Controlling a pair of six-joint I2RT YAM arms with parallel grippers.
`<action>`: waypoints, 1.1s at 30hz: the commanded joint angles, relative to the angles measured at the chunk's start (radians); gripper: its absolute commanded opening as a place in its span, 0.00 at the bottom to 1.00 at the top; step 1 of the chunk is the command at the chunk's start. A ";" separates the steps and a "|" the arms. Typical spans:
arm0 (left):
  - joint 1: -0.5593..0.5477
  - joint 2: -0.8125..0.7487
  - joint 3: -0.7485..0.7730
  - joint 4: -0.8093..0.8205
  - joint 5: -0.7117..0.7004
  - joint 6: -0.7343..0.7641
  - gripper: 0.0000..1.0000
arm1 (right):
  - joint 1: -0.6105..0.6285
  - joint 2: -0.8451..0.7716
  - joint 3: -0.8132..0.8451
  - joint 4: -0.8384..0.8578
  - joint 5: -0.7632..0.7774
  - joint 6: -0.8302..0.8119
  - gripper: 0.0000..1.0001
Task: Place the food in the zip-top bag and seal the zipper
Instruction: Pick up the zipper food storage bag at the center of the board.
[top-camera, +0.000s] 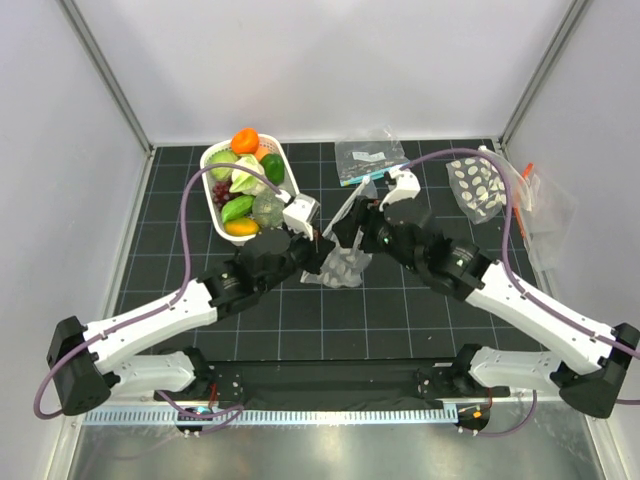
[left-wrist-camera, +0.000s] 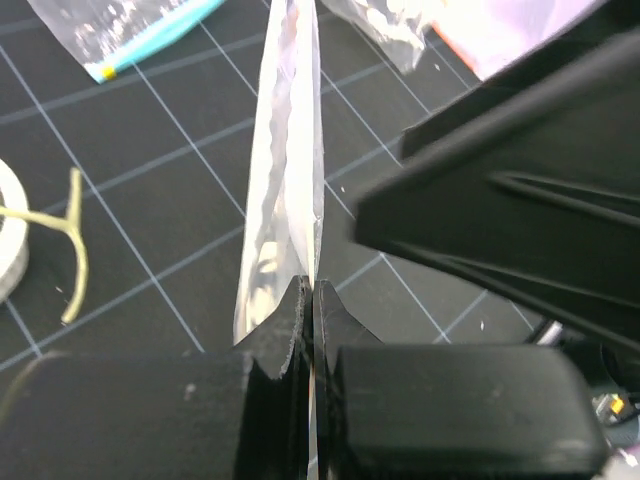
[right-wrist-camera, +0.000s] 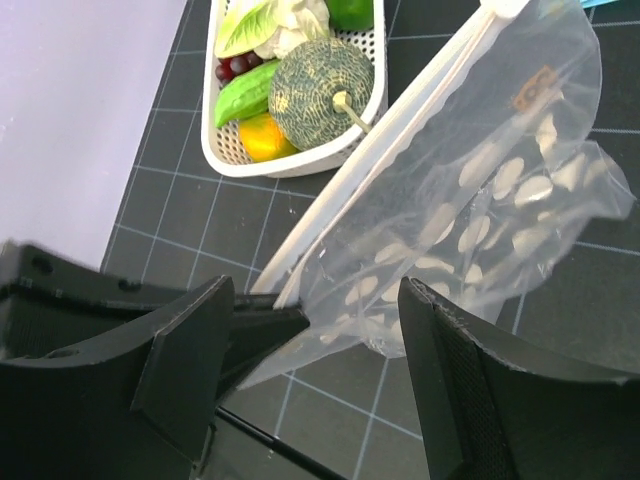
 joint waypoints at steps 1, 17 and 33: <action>-0.026 -0.011 0.048 -0.028 -0.109 0.042 0.00 | 0.006 0.068 0.095 -0.091 0.036 0.069 0.73; -0.101 -0.010 0.051 -0.031 -0.192 0.076 0.04 | 0.008 0.135 0.081 -0.099 0.182 0.096 0.27; -0.105 -0.025 0.221 -0.304 -0.272 0.002 0.89 | 0.005 0.033 0.043 -0.086 0.138 -0.052 0.01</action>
